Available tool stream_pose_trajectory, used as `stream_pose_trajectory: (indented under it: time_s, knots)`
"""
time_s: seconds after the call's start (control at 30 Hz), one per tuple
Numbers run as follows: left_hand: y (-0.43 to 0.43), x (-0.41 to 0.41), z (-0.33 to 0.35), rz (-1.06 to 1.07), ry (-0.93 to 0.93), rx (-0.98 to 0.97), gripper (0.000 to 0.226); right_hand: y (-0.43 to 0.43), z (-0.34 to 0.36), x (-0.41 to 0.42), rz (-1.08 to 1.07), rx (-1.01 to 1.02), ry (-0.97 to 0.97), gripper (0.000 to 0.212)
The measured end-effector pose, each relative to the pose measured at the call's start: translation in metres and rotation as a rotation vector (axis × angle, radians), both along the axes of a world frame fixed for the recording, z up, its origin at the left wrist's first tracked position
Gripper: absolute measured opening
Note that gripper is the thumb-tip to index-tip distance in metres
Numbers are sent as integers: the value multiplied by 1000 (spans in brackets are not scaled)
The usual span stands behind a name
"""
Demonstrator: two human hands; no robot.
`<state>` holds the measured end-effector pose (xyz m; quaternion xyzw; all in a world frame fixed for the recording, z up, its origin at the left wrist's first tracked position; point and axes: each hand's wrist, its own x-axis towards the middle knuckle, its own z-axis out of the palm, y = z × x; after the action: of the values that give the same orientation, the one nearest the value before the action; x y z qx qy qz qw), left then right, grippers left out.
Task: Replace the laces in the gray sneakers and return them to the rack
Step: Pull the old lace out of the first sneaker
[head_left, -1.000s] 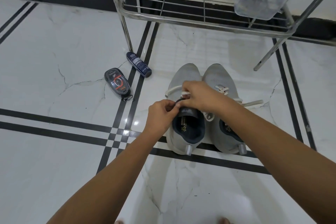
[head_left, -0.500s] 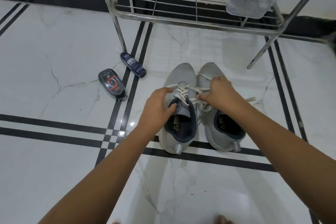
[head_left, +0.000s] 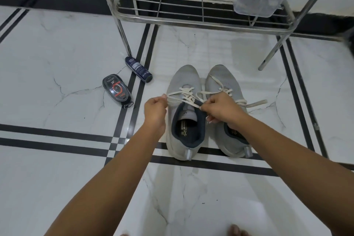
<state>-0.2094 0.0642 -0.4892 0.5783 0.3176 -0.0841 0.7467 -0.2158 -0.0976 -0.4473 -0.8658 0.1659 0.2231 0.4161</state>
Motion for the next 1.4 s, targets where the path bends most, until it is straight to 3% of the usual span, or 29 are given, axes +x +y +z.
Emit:
stream_pose_trajectory:
  time_s: [0.03,0.07,0.13,0.2,0.23,0.3,0.33,0.4,0.43,0.47,0.5,0.57,0.67,0.7,0.73,0.8,0.87,1.03,1.07,1.2,1.27,1.33,1.4]
  knots:
    - [-2,0,9,-86,-13,84,4,2,0,1,16,-8,-1,15]
    - [-3,0,14,-208,-110,270,21,5,1,1,36,-19,-12,17]
    - [-1,3,15,-588,-446,881,40,9,3,0,43,-11,-23,16]
    - [-1,4,18,-967,-612,1310,31,9,2,2,33,8,-27,15]
    - [-3,3,15,-1042,-646,1372,26,10,2,2,28,12,-21,15]
    - [-8,-5,11,-884,-700,1140,16,10,1,4,12,34,1,16]
    - [-9,-7,13,-691,-599,894,12,10,1,4,2,42,18,15]
    - [-3,-7,27,-300,-360,224,15,6,-1,3,-19,53,39,12]
    - [5,-3,30,-145,-316,-9,17,3,-1,3,-26,52,46,11]
    - [12,3,32,-115,-311,-47,17,0,-1,2,-44,65,54,9]
    - [15,9,36,-204,-345,57,16,-1,0,2,-56,77,55,8]
    - [12,11,33,-590,-436,431,3,0,2,6,-23,71,34,11]
    - [-9,5,11,-1141,-517,1141,28,5,3,9,1,64,26,15]
    - [-12,4,7,-1141,-555,1256,29,5,2,8,-3,71,36,14]
    - [-12,3,6,-1079,-635,1246,28,4,1,6,-12,81,44,12]
    - [-8,-3,9,-831,-614,865,18,1,0,4,-50,112,57,10]
    - [-7,-10,17,-633,-419,373,9,0,-1,6,-84,143,60,10]
    - [-1,-4,42,-236,-268,-369,33,-4,-3,12,-149,131,65,10]
    - [1,0,46,-167,-236,-398,33,-7,-3,12,-151,123,58,10]
    - [8,10,29,-193,-149,193,22,-7,-3,14,-119,123,59,13]
    - [6,8,23,-237,-116,428,47,-5,-4,13,-111,134,66,11]
    - [2,5,17,-407,-243,733,80,-4,-4,12,-92,130,58,11]
    - [-5,2,16,-735,-366,1118,75,-3,-4,13,-79,124,48,11]
